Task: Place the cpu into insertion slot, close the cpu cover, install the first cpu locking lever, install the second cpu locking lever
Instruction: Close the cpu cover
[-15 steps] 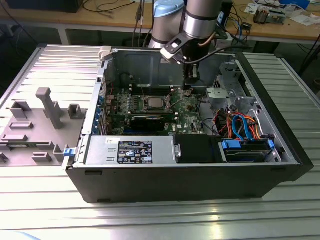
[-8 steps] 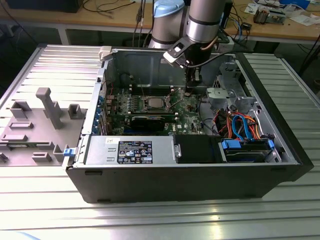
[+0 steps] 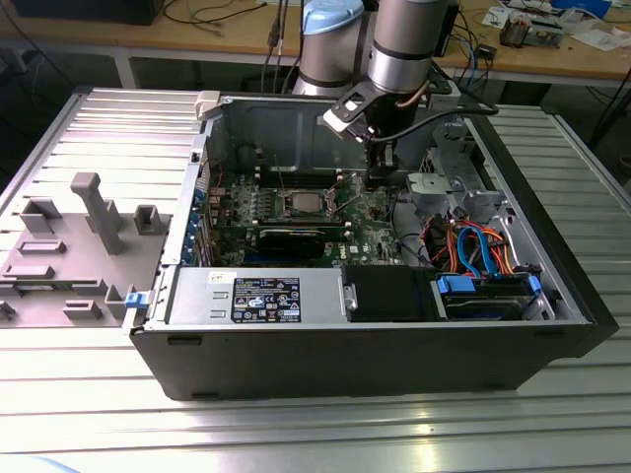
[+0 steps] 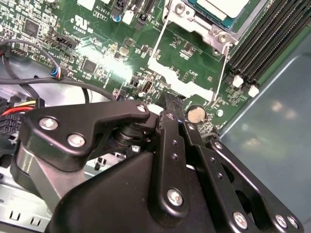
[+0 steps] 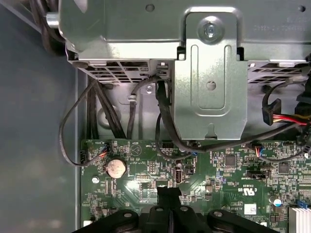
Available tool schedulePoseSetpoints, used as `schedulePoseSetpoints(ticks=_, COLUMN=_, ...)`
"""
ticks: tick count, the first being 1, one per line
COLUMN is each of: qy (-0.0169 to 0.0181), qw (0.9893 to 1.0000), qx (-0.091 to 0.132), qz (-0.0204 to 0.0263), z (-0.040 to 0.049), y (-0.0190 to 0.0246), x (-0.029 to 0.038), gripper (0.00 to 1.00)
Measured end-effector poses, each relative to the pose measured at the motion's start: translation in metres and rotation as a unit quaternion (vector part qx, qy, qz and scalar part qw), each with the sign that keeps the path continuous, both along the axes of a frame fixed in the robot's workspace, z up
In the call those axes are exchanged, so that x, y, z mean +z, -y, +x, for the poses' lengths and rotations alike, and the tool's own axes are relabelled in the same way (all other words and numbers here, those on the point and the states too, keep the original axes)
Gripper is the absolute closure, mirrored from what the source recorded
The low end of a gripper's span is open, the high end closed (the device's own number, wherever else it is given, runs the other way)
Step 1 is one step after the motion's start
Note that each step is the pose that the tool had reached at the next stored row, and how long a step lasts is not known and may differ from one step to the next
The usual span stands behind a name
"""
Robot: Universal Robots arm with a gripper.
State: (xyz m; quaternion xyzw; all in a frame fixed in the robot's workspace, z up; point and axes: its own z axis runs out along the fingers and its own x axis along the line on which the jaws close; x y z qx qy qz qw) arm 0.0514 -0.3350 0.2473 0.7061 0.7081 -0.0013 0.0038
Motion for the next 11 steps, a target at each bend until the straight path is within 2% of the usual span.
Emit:
schedulePoseSetpoints(ticks=4, qy=-0.0003, qw=1.0000, qx=0.000, qz=0.0010, z=-0.0048, y=0.0000, x=-0.0001, gripper=0.89)
schedulePoseSetpoints(ticks=11, qy=-0.0006, qw=1.0000, qx=0.000, qz=0.0011, z=-0.0053, y=0.0000, x=-0.0003, gripper=0.89)
